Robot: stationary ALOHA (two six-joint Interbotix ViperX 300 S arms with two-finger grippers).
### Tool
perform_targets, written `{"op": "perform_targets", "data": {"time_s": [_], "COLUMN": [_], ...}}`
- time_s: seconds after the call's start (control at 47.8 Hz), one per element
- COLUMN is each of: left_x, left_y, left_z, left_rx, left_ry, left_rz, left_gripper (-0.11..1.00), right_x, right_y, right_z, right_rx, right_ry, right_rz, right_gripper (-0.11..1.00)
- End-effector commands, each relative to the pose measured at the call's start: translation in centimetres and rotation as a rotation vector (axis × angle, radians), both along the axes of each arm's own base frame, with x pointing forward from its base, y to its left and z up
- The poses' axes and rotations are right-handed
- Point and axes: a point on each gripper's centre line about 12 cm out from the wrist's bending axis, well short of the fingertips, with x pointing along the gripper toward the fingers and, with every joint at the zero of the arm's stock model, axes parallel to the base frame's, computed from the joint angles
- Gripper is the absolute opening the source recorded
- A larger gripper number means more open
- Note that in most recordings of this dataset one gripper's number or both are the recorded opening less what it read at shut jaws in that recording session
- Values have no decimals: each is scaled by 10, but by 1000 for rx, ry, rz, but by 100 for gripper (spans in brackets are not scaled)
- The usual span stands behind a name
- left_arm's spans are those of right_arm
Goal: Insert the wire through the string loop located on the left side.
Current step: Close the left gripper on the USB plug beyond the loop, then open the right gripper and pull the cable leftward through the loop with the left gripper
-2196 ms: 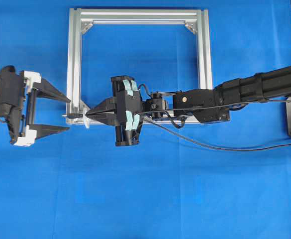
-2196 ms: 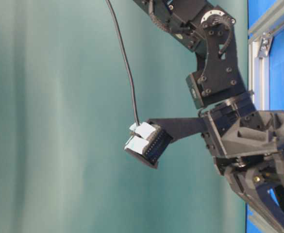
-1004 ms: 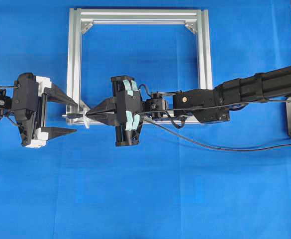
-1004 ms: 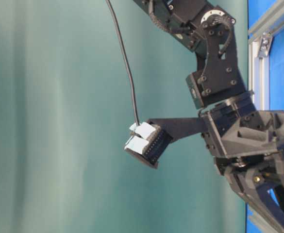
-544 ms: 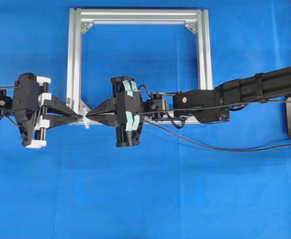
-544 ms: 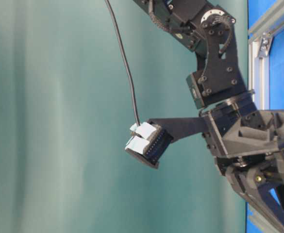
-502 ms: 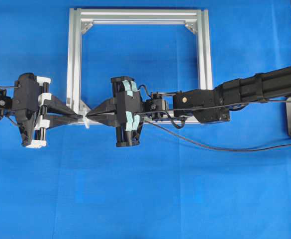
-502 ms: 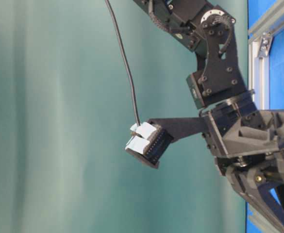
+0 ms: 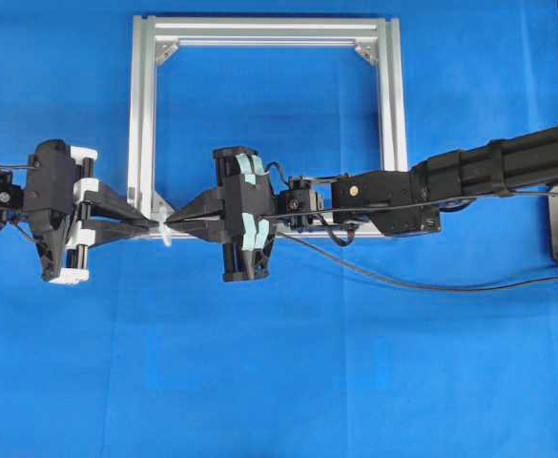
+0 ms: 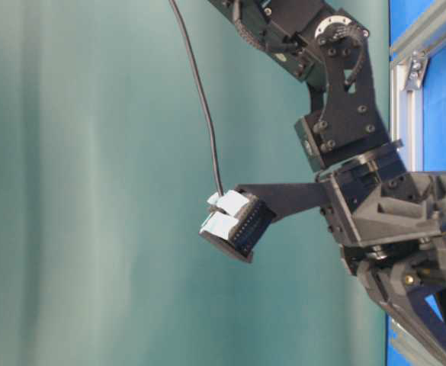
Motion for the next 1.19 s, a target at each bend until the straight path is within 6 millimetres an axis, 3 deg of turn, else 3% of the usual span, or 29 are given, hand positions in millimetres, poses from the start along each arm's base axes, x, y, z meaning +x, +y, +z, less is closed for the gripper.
{"op": "perform_targets", "data": {"time_s": [0.0, 0.209, 0.293, 0.669, 1.171], "left_x": [5, 5, 4, -16, -64], "left_y": [-1, -1, -1, 0, 0], "left_z": [7, 7, 6, 17, 62], "left_rx": [-2, -2, -1, -8, -58], "left_ry": [-29, -29, -25, -17, -30], "left_rz": [-3, -3, -4, -9, -19], "left_gripper": [7, 7, 7, 7, 7], "right_x": [4, 4, 4, 3, 4], "right_y": [0, -3, -3, -4, -4], "right_z": [17, 16, 16, 15, 16], "right_rx": [8, 33, 34, 35, 37], "right_ry": [-37, -37, -35, -31, -34], "right_rz": [-6, -35, -36, -37, -39], "right_gripper": [18, 81, 95, 94, 94]}}
